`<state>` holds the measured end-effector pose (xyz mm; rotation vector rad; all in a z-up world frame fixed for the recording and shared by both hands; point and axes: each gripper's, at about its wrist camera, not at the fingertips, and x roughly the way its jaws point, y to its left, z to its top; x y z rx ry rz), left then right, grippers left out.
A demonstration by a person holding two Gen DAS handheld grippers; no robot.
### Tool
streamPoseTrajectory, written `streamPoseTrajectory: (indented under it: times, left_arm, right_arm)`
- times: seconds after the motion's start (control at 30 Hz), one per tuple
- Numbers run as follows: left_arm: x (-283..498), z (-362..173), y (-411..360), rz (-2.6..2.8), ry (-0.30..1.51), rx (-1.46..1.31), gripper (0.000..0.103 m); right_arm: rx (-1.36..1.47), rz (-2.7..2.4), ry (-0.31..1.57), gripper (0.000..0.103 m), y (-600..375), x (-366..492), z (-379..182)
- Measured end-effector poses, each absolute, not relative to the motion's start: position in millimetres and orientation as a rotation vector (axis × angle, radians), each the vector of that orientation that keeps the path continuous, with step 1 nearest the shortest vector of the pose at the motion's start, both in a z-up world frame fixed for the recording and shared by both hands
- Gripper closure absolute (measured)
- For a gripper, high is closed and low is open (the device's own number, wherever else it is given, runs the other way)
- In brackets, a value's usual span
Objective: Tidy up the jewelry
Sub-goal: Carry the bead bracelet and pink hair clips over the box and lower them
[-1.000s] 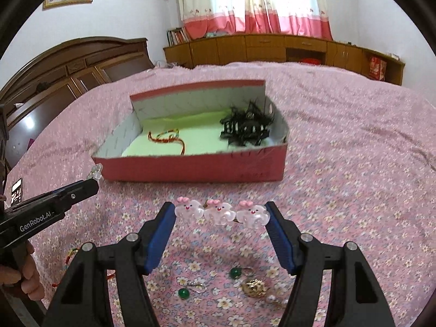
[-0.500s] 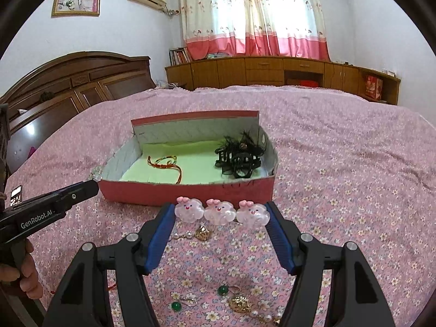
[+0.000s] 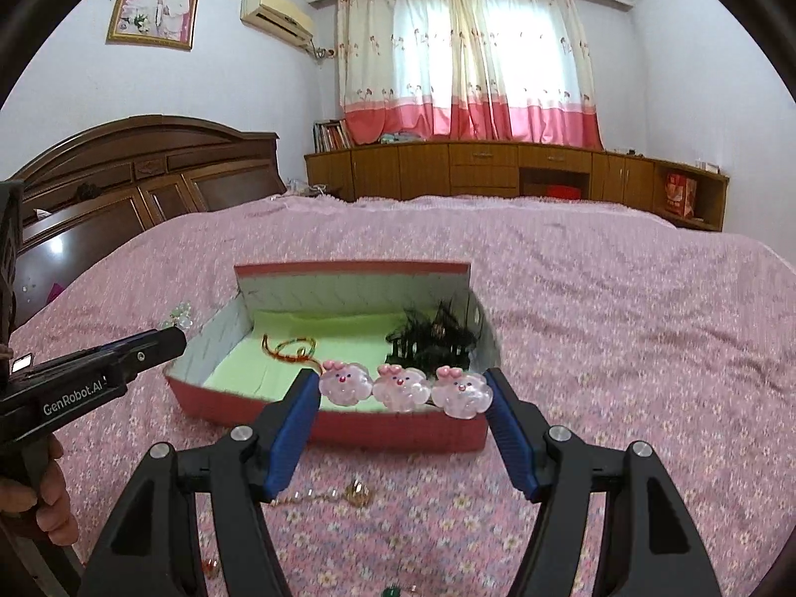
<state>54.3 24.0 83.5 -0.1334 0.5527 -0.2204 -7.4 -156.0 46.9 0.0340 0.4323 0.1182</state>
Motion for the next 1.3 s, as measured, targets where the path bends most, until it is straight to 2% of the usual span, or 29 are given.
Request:
streamPoseTrajectory:
  times: [0.47,1.3]
  left_arm:
    - [98,88,12,-0.208,0.516,-0.092,0.085]
    - [146,30,4,-0.2,0.784,-0.066,0.083]
  right_arm:
    - [0.005,0.102,0.399,0.034,-159,44,53]
    - [-0.002,0.089,0.681,0.034,-164,104,2]
